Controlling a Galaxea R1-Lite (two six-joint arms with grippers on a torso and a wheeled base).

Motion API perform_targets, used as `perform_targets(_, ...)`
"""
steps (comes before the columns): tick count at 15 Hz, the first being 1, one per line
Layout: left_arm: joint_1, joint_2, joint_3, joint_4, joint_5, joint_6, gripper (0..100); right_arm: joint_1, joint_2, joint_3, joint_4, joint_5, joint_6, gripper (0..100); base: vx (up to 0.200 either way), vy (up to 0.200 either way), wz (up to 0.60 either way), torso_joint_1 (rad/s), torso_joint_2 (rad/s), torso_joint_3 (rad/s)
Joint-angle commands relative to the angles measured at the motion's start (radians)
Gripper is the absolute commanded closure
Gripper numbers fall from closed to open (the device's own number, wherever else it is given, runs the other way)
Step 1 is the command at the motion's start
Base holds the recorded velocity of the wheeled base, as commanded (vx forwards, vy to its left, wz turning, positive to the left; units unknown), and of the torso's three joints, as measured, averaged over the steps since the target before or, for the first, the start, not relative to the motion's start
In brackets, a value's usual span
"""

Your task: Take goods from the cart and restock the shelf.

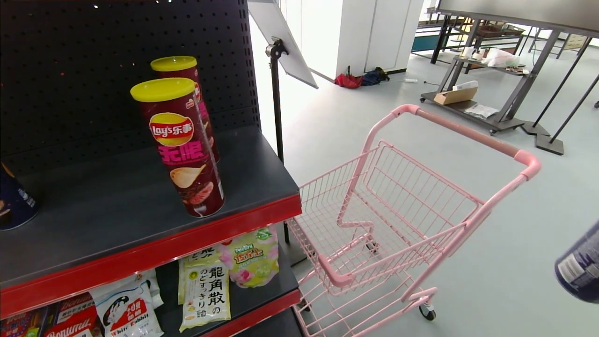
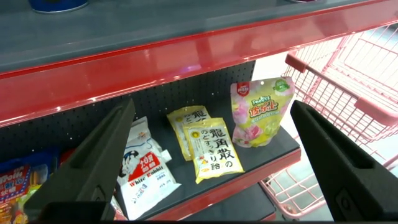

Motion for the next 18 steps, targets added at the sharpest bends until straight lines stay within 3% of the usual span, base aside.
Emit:
perform_targets(1,0.0,0.0,0.0,0.0,0.0,0.0,0,-0.054,-0.139,0.037,0.022,0.002,-0.015,100,0.0,0.0,0.0,0.0,0.0,0.0)
perform_targets(4,0.0,0.0,0.0,0.0,0.0,0.001,0,-0.055,-0.144,0.039,0.022,0.001,-0.018,100,0.0,0.0,0.0,0.02,-0.05,-0.03)
perform_targets(18,0.0,0.0,0.0,-0.001,0.0,0.0,0,-0.052,-0.088,0.039,0.009,0.009,-0.037,100,0.0,0.0,0.0,0.165,-0.41,-0.245)
